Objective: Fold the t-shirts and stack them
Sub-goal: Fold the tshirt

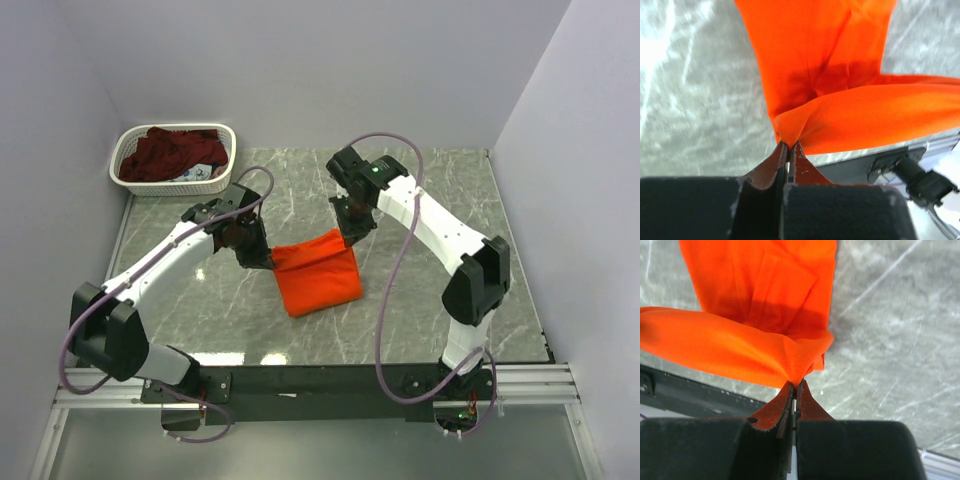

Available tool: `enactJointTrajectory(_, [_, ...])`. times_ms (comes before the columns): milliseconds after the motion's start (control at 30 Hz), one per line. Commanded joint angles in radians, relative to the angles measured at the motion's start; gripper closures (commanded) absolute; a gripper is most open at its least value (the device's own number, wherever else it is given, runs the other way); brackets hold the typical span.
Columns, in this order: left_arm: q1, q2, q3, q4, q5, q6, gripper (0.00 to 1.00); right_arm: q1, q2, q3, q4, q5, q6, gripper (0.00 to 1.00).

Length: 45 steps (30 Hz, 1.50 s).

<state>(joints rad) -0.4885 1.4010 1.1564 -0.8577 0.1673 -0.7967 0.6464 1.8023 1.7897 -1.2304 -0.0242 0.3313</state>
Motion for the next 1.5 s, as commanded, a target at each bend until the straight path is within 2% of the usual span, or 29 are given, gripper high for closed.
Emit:
enactJointTrajectory(0, [0.06,0.041,0.02,0.04,-0.008,0.07,0.99,-0.04,0.044,0.079,-0.011,0.027,-0.048,1.0])
enactJointTrajectory(300, [0.108,0.223,0.074,0.18,-0.083,0.151,0.99,-0.094,0.195,0.142,0.068,-0.006,-0.044,1.0])
enactJointTrajectory(500, [0.113,0.329,0.12,0.207,-0.143,0.163,0.99,-0.119,0.262,0.126,0.143,-0.019,-0.038,1.0])
enactJointTrajectory(567, [0.113,0.349,0.115,0.213,-0.149,0.157,0.97,-0.126,0.269,0.117,0.172,-0.017,-0.035,0.97])
enactJointTrajectory(600, [0.114,0.352,0.112,0.22,-0.159,0.154,0.95,-0.126,0.269,0.112,0.18,-0.016,-0.032,0.94])
enactJointTrajectory(633, [0.116,0.354,0.111,0.218,-0.164,0.151,0.92,-0.128,0.267,0.105,0.19,-0.013,-0.032,0.86])
enactJointTrajectory(667, [0.116,0.352,0.112,0.214,-0.164,0.142,0.84,-0.128,0.263,0.102,0.206,-0.01,-0.029,0.82])
enactJointTrajectory(700, [0.116,0.34,0.112,0.207,-0.164,0.14,0.8,-0.128,0.246,0.097,0.212,-0.008,-0.028,0.75])
enactJointTrajectory(733, [0.116,0.331,0.114,0.203,-0.195,0.136,0.76,-0.128,0.233,0.093,0.219,-0.006,-0.028,0.72])
enactJointTrajectory(767, [0.116,0.32,0.115,0.197,-0.204,0.126,0.66,-0.128,0.217,0.085,0.247,-0.006,-0.026,0.7])
enactJointTrajectory(833, [0.116,0.274,0.118,0.186,-0.232,0.114,0.52,-0.129,0.148,0.042,0.284,-0.008,-0.029,0.64])
enactJointTrajectory(867, [0.116,0.256,0.118,0.175,-0.244,0.097,0.37,-0.128,0.119,0.024,0.333,-0.008,-0.029,0.62])
enactJointTrajectory(933, [0.116,0.195,0.108,0.172,-0.255,0.082,0.26,-0.133,0.028,-0.056,0.393,-0.025,-0.032,0.62])
enactJointTrajectory(967, [0.114,0.172,0.091,0.181,-0.246,0.068,0.24,-0.137,-0.004,-0.091,0.466,-0.073,-0.037,0.61])
enactJointTrajectory(1067, [0.104,0.073,0.033,0.221,-0.175,0.039,0.3,-0.152,-0.105,-0.242,0.61,-0.211,-0.052,0.62])
enactJointTrajectory(1133, [0.074,0.021,-0.004,0.305,-0.103,0.03,0.33,-0.163,-0.136,-0.328,0.664,-0.282,-0.063,0.62])
enactJointTrajectory(1200, [0.051,0.006,-0.053,0.409,-0.008,0.011,0.39,-0.171,-0.129,-0.368,0.735,-0.397,-0.06,0.63])
enactJointTrajectory(1267, [0.05,0.015,-0.093,0.475,0.059,-0.002,0.52,-0.182,-0.115,-0.421,0.819,-0.5,-0.049,0.65])
enactJointTrajectory(1367, [0.056,0.067,-0.126,0.598,0.063,0.001,0.62,-0.211,-0.069,-0.464,0.94,-0.606,-0.008,0.67])
enactJointTrajectory(1467, [0.091,0.162,-0.13,0.693,0.098,0.005,0.62,-0.232,0.04,-0.441,0.986,-0.684,0.025,0.68])
